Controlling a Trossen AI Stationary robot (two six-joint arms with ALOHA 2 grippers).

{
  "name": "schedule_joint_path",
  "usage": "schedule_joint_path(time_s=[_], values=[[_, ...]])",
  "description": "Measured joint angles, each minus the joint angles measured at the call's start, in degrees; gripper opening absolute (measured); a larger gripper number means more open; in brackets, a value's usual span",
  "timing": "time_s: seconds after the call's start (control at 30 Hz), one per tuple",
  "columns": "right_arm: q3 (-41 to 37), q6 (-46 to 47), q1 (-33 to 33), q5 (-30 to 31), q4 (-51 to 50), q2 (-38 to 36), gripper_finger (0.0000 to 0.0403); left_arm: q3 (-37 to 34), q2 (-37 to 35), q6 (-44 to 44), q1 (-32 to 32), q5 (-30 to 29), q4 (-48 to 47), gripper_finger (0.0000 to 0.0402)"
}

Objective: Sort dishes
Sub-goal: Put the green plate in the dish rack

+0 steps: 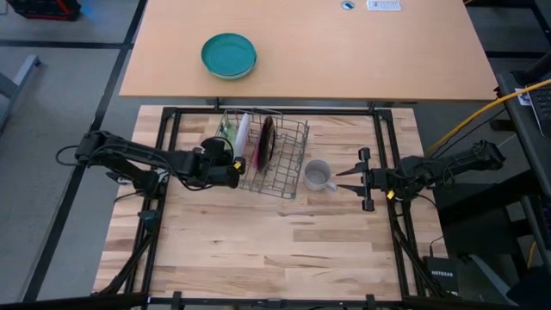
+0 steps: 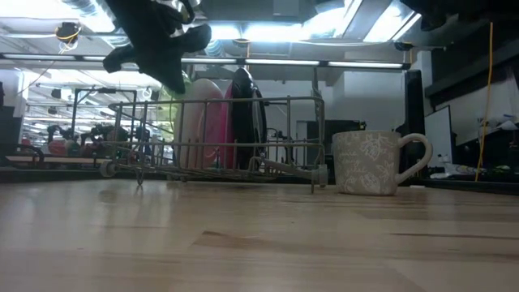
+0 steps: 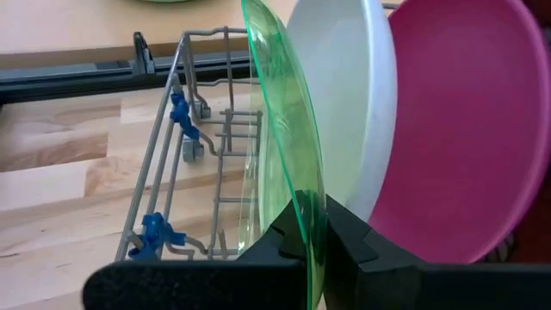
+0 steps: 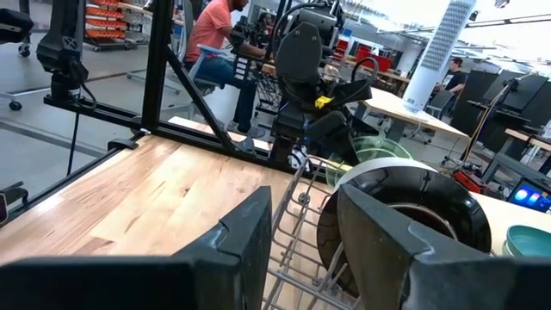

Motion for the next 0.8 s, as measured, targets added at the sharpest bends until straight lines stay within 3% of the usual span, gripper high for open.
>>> schedule_joint_path(time_s=[0.4, 0.8], values=[[0.0, 0.0, 0.0, -0.07, -0.09, 0.0, 0.0138, 0.0, 0.39, 1.26, 0.07, 0.71, 0.01, 0.0003], [0.0, 0.0, 0.02, -0.09, -0.11, 0.0, 0.0138, 0.0, 0.37, 1.46, 0.07, 1.4, 0.01, 0.0064]])
